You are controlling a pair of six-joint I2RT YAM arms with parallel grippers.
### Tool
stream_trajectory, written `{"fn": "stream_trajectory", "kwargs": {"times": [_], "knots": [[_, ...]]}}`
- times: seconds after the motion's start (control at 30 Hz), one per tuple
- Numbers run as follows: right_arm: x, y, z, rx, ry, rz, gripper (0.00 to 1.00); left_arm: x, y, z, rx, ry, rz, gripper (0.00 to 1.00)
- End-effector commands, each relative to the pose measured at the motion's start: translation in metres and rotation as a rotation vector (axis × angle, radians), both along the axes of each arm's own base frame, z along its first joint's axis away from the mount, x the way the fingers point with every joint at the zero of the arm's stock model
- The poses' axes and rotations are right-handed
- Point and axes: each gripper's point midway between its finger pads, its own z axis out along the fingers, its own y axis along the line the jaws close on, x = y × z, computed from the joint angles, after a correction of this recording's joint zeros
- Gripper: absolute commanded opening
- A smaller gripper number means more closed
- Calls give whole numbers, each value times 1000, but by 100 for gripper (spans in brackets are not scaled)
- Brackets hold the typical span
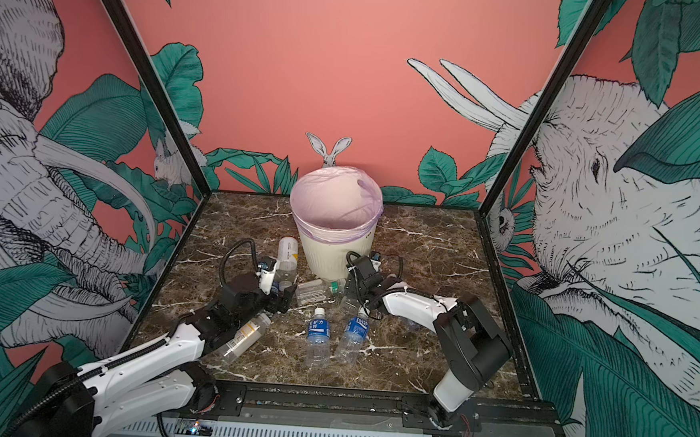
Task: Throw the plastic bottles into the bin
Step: 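Close the right gripper around the green-labelled clear bottle beside the bin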
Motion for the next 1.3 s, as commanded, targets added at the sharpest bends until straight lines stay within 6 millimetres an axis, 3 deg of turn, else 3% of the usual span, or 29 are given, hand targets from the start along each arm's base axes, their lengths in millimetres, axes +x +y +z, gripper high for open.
{"fn": "stream_trajectory", "kwargs": {"times": [0.0, 0.4, 0.83, 0.87, 0.97, 1.27], "knots": [[7, -8, 8, 9, -21, -45, 74, 3, -1, 16, -33, -24, 9, 97], [12, -2, -1, 5, 11, -35, 81, 3, -1, 16, -32, -25, 9, 97], [14, -7, 12, 37, -35, -5, 67, 4, -2, 13, -31, -17, 8, 97], [15, -9, 26, 59, -72, -5, 65, 4, -2, 13, -32, -17, 8, 97], [15, -17, 43, 67, -122, -4, 60, 5, -4, 10, -36, -10, 5, 97], [3, -43, 102, 88, -297, 32, 60, 5, -6, 7, -34, 1, -1, 97]]}}
